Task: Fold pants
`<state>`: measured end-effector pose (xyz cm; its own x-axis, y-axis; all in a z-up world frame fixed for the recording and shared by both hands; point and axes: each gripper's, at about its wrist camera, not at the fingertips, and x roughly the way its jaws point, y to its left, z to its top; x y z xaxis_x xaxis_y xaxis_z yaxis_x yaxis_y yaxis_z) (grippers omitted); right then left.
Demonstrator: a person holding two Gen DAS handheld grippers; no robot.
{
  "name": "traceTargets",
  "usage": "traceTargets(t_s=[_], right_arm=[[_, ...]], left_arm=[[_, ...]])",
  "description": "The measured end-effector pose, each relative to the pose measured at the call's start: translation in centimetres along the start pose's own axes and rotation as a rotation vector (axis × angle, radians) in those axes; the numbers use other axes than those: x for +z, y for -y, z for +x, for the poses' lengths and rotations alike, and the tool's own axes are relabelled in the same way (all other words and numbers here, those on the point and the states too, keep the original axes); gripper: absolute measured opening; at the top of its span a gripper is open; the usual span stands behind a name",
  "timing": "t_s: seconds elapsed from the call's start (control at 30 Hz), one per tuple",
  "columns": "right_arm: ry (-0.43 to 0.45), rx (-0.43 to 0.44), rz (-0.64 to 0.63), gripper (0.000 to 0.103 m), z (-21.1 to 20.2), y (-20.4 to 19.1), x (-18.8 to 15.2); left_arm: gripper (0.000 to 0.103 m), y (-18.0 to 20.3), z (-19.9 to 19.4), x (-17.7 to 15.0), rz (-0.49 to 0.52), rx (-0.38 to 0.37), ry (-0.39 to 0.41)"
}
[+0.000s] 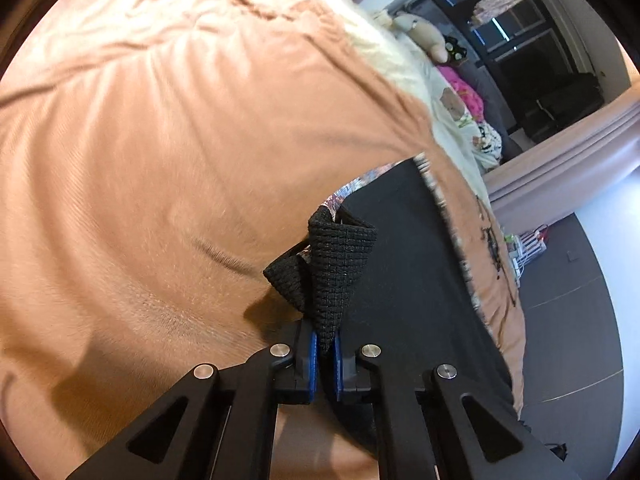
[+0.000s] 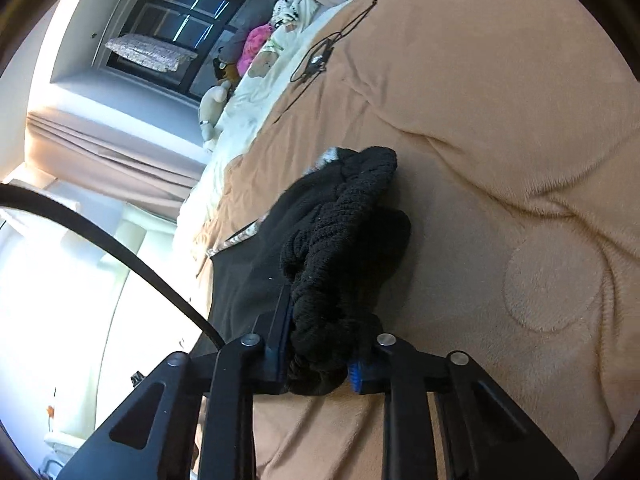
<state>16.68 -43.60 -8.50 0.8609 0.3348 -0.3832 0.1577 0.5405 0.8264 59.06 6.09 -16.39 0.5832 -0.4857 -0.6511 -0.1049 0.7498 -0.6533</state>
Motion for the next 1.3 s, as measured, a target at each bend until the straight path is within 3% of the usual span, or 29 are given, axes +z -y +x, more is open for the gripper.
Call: traceTargets(t_s=[0.23,0.57,1.1,1.3], right_arm=[[-0.014,0.007,-0.032,0.017,-0.8,-1.3,0.4],[-0.102,0.009,-0.093,0.017,-1.7,-2.1,0.3],[-0.241,0.044,-0.222,0.017,-0.7,-3.7,2.2],[-0.286,0.048,-0.29,0.017,0.4,-4.4,3.6]], left_arm=[[0.006,1.9,-4.5,-0.5,0.024,0.03,0.032],[0.006,0.2,-11.8,-4.4,0.033,0.095,0.062],[0.006,-5.7,-22.2,-14.0,-0.133,0.087,0.15],[0.006,-7.5,-23.8,-17.8,-0.202,0.09,0.154]])
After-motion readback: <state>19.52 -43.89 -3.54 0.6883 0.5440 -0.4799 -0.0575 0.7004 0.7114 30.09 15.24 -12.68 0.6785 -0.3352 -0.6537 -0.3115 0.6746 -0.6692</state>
